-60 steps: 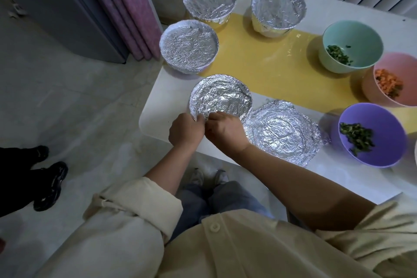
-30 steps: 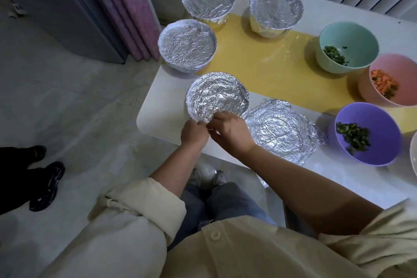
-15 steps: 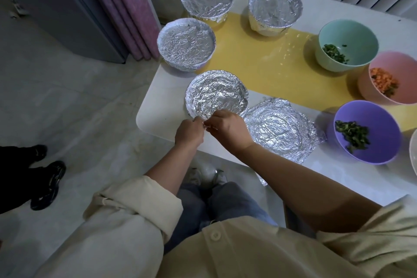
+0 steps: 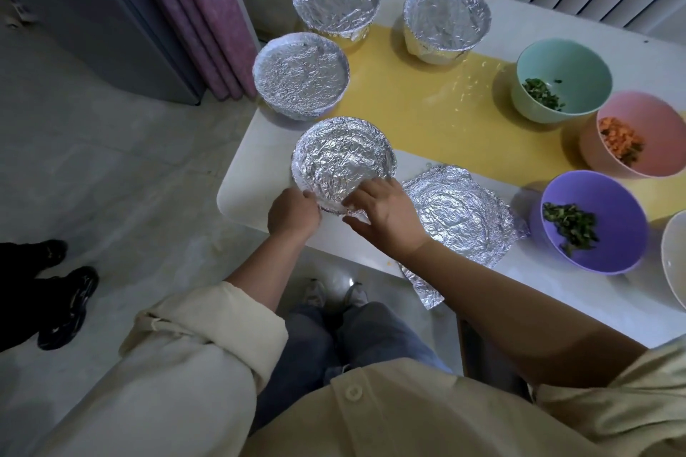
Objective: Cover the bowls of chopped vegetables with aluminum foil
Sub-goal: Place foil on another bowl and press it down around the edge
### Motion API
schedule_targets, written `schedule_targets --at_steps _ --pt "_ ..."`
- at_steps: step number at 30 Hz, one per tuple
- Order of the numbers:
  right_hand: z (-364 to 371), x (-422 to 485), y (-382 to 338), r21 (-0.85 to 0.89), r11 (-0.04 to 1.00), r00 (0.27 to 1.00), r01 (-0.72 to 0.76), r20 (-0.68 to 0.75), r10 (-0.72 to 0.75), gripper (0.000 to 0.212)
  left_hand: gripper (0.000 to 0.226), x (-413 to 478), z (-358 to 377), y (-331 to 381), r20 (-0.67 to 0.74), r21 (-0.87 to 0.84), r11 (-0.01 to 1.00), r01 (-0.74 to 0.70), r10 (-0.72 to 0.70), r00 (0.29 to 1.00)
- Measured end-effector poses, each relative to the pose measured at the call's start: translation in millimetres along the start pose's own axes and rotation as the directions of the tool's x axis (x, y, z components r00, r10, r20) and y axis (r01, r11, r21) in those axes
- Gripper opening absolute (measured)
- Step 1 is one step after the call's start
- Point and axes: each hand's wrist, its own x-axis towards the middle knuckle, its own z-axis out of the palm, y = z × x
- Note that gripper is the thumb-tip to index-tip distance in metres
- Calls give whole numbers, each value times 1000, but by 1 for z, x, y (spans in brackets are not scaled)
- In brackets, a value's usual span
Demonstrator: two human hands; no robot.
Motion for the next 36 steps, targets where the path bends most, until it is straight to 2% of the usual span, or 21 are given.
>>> schedule_targets --at_steps 3,7,10,16,20,22,24,28,32,36 --pt "2 -1 3 -30 999 1000 26 -13 -26 23 58 -4 1 -1 -34 -3 1000 -29 29 999" --pt "8 5 2 -18 998 998 61 -12 -62 15 74 -12 1 3 -51 -12 999 48 -49 998" --pt "10 7 2 -1 995 995 104 -11 -104 8 60 -13 5 1 -73 11 999 30 -29 997" --pt "12 10 -5 -1 997 997 73 -21 -73 15 44 1 10 3 -115 -70 996 52 -60 992" --pt "13 16 -11 19 999 999 40 -31 -40 12 46 -14 3 9 -237 -111 994 13 -39 971" --pt "14 18 -13 32 999 999 37 -30 -36 12 38 -27 1 11 -354 -114 993 -29 -13 935" --pt "15 19 -15 42 998 999 38 -34 -37 12 30 -34 -1 13 -432 -192 981 -38 -50 900" --pt "16 22 -20 53 998 999 31 -29 -30 13 20 -20 0 10 -378 -393 920 14 -176 909" --pt "16 27 -23 66 998 999 0 -32 2 13 11 -10 0 15 -294 -482 873 72 -238 926" --pt "17 27 -22 90 996 998 8 -57 -3 14 21 -19 0 18 -167 -669 734 118 -304 938"
